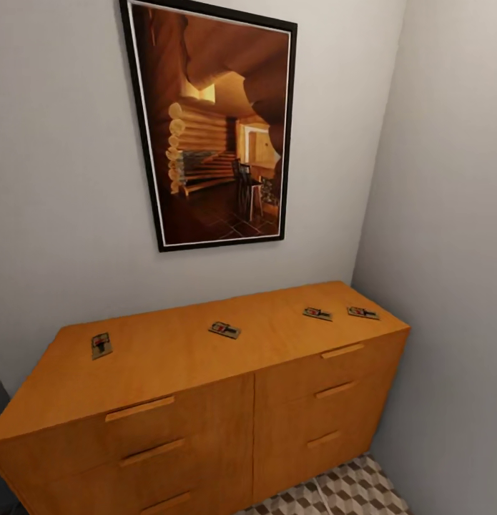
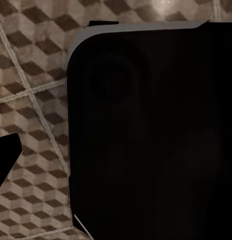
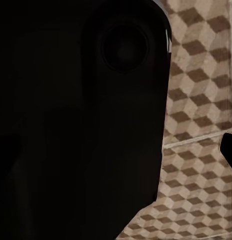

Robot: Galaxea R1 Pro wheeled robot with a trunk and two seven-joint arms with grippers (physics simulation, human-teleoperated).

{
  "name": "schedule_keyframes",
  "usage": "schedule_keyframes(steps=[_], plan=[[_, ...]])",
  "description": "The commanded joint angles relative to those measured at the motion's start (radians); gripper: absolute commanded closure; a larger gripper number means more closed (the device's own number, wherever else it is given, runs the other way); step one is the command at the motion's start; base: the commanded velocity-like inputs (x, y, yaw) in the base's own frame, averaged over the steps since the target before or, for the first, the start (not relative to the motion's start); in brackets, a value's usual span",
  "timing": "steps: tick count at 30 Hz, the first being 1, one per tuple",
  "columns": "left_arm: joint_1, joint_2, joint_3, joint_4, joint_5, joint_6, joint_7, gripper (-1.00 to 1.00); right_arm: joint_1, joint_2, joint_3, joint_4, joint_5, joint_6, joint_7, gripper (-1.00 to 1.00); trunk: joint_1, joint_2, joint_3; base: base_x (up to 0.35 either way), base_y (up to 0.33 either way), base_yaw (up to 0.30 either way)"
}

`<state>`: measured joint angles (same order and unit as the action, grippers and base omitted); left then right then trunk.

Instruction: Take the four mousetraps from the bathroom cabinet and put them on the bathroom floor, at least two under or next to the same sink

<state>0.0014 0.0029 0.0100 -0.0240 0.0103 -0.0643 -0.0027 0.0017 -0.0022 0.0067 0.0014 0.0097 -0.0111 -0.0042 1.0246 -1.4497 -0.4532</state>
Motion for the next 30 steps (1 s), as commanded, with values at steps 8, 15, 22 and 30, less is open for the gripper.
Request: schedule_keyframes(steps=[8, 15, 22, 30], plan=[[0.000, 0.000, 0.001, -0.001, 0.002, -0.005, 0.001, -1.00, 0.000, 0.000, 0.000, 0.000, 0.001, -0.001, 0.000, -1.00, 0.000, 0.000, -0.001, 0.182, -0.137, 0.000], [0.000, 0.000, 0.001, -0.001, 0.001, -0.006, 0.001, -1.00, 0.000, 0.000, 0.000, 0.000, 0.001, -0.001, 0.000, -1.00, 0.000, 0.000, -0.001, 0.034, -0.024, 0.000], [0.000, -0.001, 0.001, -0.001, 0.001, -0.006, 0.001, -1.00, 0.000, -0.001, 0.000, 0.000, 0.001, -0.001, 0.000, -1.00, 0.000, 0.000, -0.001, 0.002, -0.001, 0.000], [0.000, -0.001, 0.001, -0.001, 0.000, -0.006, 0.001, -1.00, 0.000, 0.000, 0.001, 0.000, 0.001, -0.001, 0.000, -1.00, 0.000, 0.000, -0.001, 0.000, -0.006, 0.000]])
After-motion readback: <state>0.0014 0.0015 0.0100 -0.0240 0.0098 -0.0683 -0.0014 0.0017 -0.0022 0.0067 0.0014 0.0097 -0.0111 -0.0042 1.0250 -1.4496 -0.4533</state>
